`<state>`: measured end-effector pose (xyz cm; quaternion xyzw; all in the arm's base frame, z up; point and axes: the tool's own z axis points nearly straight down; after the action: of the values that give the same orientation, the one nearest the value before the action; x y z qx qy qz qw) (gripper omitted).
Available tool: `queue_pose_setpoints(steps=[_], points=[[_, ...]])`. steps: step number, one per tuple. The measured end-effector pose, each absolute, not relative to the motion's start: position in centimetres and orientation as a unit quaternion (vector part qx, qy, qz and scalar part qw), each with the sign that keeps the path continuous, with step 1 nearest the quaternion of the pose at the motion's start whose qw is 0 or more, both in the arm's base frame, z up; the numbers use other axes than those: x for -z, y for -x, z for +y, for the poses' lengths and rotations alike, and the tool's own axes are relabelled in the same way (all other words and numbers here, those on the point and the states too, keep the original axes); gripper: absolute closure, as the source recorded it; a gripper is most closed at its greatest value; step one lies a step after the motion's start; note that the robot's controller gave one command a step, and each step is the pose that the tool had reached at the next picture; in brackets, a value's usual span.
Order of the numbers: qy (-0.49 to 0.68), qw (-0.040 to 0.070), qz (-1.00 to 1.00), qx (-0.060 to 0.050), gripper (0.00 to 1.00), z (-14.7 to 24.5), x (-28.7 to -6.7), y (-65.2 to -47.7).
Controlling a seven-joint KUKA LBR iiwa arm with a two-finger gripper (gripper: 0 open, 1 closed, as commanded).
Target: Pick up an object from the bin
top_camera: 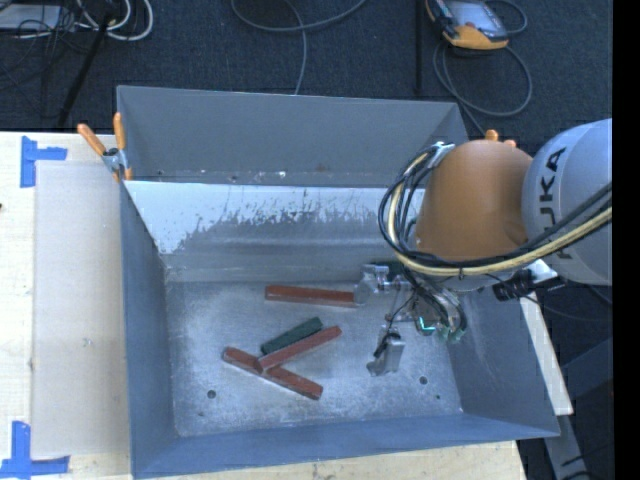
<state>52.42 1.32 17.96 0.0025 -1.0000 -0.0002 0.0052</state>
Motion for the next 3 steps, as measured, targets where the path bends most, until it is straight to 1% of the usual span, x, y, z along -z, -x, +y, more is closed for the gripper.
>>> queue_pose_setpoints(steps=[1, 2, 3], points=[[0.0, -0.003, -1.0, 0.001, 0.0, 4.4, -6.9, -56.7], [0.001, -0.004, -1.0, 0.0, 1.0, 4.3, -7.3, -56.8], [-0.096, -0.005, -0.995, 0.001, 1.0, 11.0, -21.5, -57.0]])
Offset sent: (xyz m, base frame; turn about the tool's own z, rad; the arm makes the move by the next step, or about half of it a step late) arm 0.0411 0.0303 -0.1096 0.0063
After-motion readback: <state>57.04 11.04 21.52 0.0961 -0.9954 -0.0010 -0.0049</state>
